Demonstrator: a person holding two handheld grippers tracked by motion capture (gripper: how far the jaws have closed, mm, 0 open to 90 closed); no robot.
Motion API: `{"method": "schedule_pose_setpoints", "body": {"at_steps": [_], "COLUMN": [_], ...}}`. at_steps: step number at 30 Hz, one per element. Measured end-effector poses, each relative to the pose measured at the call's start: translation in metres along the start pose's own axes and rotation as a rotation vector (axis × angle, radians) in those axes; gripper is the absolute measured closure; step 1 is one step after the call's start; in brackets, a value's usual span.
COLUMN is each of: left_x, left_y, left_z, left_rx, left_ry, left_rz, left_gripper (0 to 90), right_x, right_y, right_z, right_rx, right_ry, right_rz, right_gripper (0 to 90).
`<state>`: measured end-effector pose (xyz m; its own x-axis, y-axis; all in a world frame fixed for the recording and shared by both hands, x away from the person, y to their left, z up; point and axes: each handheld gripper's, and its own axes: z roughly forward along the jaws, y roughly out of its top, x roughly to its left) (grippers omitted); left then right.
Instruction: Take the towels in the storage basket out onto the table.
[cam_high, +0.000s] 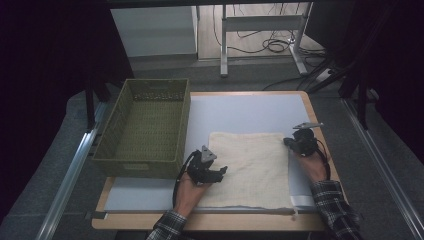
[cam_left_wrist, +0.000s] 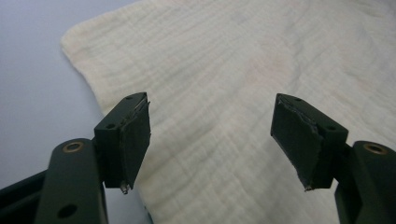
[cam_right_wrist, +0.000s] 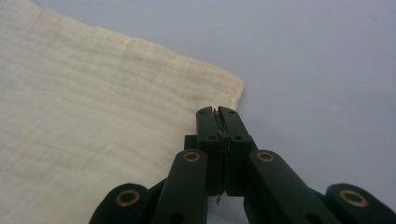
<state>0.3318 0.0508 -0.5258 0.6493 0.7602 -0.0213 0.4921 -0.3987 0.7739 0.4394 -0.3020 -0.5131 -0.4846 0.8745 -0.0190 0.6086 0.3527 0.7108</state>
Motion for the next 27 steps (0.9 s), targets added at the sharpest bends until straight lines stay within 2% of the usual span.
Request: {"method": "schedule_pose_setpoints", "body": {"at_steps": [3, 4, 7, 8, 10, 11, 12, 13, 14, 15, 17, 18, 21, 27], "left_x": [0.000, 0.003, 0.009, 0.019, 0.031, 0.031, 0.044, 0.044, 0.056, 0.061, 0.065, 0.071, 0.080, 0.088], "left_y": [0.008, 0.015, 0.024, 0.033, 0.040, 0.040, 0.044, 0.044, 0.045, 0.044, 0.044, 0.044, 0.046, 0.049], "left_z": [0.008, 0.013, 0.019, 0.025, 0.031, 0.031, 0.037, 0.037, 0.045, 0.048, 0.051, 0.056, 0.063, 0.073], "left_rx": [0.002, -0.001, 0.003, 0.011, 0.017, 0.017, 0.028, 0.028, 0.041, 0.047, 0.054, 0.053, 0.044, 0.035], "left_ry": [0.001, 0.012, 0.031, 0.059, 0.098, 0.098, 0.125, 0.125, 0.155, 0.165, 0.177, 0.189, 0.206, 0.240], "left_rz": [0.003, -0.001, -0.004, -0.015, -0.035, -0.035, -0.076, -0.076, -0.117, -0.132, -0.144, -0.159, -0.179, -0.183], "left_gripper": [29.1, 30.3, 33.4, 35.3, 38.5, 40.2, 42.1, 44.3, 47.7, 50.5, 54.7, 56.0, 57.2, 59.4], "right_x": [-0.005, -0.008, -0.010, -0.013, -0.015, -0.015, -0.019, -0.019, -0.022, -0.023, -0.024, -0.026, -0.027, -0.028], "right_y": [-0.002, -0.004, -0.004, -0.003, -0.002, -0.002, -0.001, -0.001, -0.001, -0.001, 0.000, 0.000, 0.002, 0.006], "right_z": [-0.002, -0.004, -0.006, -0.009, -0.012, -0.012, -0.014, -0.014, -0.015, -0.015, -0.014, -0.013, -0.009, 0.002], "right_rx": [-0.003, -0.018, -0.034, -0.042, -0.045, -0.045, -0.051, -0.051, -0.055, -0.056, -0.055, -0.055, -0.053, -0.060], "right_ry": [0.009, 0.027, 0.030, 0.033, 0.033, 0.033, 0.037, 0.037, 0.044, 0.044, 0.049, 0.054, 0.057, 0.058], "right_rz": [0.009, 0.019, 0.031, 0.039, 0.044, 0.044, 0.050, 0.050, 0.059, 0.062, 0.065, 0.066, 0.063, 0.060], "right_gripper": [87.5, 85.2, 80.9, 76.5, 73.4, 73.4, 70.9, 70.9, 69.5, 69.2, 69.1, 68.9, 69.5, 69.5]}}
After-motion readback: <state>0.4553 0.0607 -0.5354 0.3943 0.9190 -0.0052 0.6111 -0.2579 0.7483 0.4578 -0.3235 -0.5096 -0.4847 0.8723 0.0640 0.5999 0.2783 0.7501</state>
